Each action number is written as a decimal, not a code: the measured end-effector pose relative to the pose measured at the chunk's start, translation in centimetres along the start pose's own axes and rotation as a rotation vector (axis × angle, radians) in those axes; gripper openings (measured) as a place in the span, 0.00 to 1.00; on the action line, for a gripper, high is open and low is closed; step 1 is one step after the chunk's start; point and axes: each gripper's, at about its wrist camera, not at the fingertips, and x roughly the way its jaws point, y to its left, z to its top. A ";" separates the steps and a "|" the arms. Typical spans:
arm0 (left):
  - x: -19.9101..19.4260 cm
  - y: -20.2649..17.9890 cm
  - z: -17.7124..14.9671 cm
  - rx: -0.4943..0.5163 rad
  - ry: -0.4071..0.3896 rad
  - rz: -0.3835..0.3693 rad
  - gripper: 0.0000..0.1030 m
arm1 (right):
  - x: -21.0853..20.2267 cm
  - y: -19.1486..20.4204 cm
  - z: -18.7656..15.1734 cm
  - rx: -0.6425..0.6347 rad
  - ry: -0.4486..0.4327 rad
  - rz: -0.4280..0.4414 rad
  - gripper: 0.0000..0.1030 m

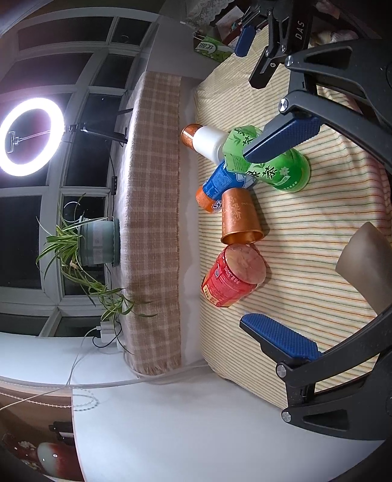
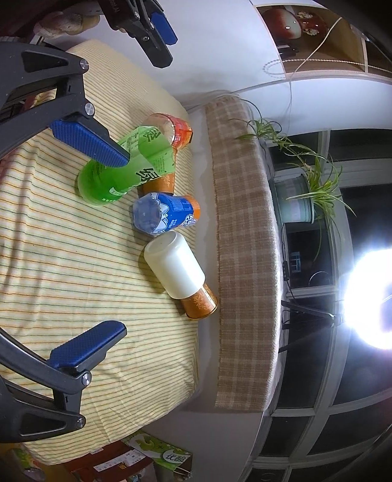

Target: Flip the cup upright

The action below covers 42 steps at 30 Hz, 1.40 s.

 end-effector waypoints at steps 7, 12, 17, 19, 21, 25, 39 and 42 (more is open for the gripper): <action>0.1 0.1 0.0 -0.001 0.001 0.001 0.99 | 0.1 0.1 0.0 -0.001 0.003 0.000 1.00; 0.1 0.1 0.0 0.000 0.001 0.000 0.99 | 0.1 0.1 0.0 -0.002 0.005 0.000 1.00; 0.2 0.1 -0.1 0.000 0.002 0.001 0.99 | 0.2 0.0 0.0 -0.002 0.008 0.002 1.00; 0.2 0.2 -0.1 0.001 0.003 0.002 0.99 | 0.2 0.0 -0.1 -0.003 0.010 0.003 1.00; 0.2 0.1 -0.1 0.001 0.003 0.002 0.99 | 0.3 0.0 -0.1 -0.002 0.011 0.004 1.00; 0.2 0.2 -0.1 -0.001 0.002 0.001 0.99 | 0.4 -0.1 -0.1 0.000 0.012 0.005 1.00; 0.2 0.2 0.0 -0.001 0.004 0.003 0.99 | 0.4 0.0 0.1 -0.007 0.011 0.003 1.00; 0.3 0.6 -0.2 -0.003 0.007 0.004 0.99 | 0.5 0.1 0.1 -0.008 0.014 0.003 1.00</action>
